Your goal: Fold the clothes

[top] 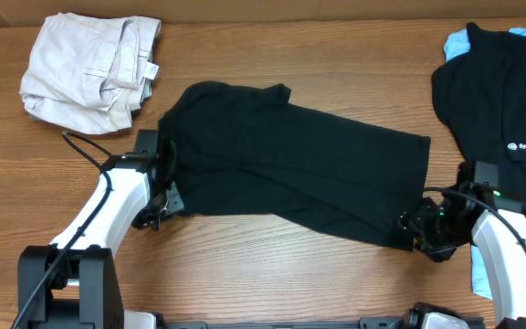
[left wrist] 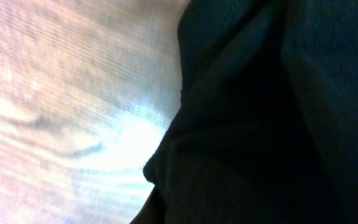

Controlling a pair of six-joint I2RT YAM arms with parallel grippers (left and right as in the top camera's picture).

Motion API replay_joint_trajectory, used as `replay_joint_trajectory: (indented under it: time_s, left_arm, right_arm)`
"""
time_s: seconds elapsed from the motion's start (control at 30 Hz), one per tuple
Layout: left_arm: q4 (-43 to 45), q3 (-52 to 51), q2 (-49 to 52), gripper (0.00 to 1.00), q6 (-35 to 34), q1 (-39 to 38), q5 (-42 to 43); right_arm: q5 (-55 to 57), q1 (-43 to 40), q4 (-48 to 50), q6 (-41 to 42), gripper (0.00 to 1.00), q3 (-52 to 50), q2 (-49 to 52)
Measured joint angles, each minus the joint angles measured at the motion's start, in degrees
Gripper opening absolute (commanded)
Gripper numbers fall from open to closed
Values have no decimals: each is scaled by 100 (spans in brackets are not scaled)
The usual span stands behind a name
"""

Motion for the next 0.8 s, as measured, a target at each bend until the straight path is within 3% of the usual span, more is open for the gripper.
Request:
replay_joint_trajectory:
  time_s: [0.1,0.27,0.8]
  left_arm:
    - [-85,0,0,4,2,0,37]
    - [-90,0,0,4,4,0,63]
    - [-367,2,0,4,153,0,-103]
  right_arm:
    - [2,262,74,61,32,-11,0]
    - [-33,776,861,326,6,-234,0]
    - [-35,852,1882,551,4,-778,713]
